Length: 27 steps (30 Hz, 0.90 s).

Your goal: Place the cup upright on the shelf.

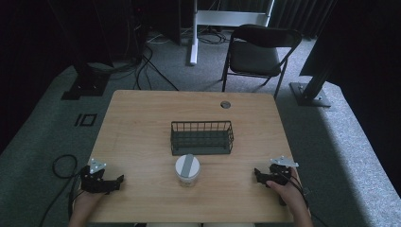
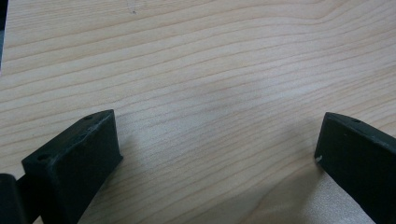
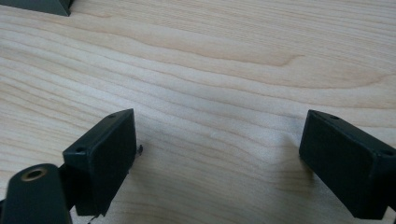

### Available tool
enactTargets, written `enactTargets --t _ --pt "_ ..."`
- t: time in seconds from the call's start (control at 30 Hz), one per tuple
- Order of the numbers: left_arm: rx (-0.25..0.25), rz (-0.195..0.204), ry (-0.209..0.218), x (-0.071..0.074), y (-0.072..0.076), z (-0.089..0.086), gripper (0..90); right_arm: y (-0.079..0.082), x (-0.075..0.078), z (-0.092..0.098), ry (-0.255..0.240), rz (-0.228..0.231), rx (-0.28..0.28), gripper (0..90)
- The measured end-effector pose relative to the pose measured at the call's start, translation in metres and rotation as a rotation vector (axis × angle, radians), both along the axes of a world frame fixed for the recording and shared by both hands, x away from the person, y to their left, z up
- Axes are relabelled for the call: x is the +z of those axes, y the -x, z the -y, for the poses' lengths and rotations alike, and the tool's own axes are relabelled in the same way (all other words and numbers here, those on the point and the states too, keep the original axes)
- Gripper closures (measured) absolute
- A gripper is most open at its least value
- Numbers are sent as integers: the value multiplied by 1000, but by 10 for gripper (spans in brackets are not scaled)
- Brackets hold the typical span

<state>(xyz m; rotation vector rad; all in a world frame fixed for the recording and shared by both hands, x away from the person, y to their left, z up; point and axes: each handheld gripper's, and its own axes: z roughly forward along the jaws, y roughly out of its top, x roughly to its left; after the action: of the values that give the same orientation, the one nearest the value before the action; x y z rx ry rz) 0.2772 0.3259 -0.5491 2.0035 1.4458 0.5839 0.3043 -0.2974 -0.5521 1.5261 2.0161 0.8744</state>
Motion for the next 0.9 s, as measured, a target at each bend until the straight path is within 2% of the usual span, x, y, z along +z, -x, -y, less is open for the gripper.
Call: enactTargets --t 0.7,0.8,0.9 --pt "0 0 0 0 0 0 1 0 0 0 7 0 13 111" --pt "0 0 0 0 0 0 1 0 2 -2 27 3 26 111" --pt "0 0 0 0 0 0 1 -1 4 -4 11 13 34 111"
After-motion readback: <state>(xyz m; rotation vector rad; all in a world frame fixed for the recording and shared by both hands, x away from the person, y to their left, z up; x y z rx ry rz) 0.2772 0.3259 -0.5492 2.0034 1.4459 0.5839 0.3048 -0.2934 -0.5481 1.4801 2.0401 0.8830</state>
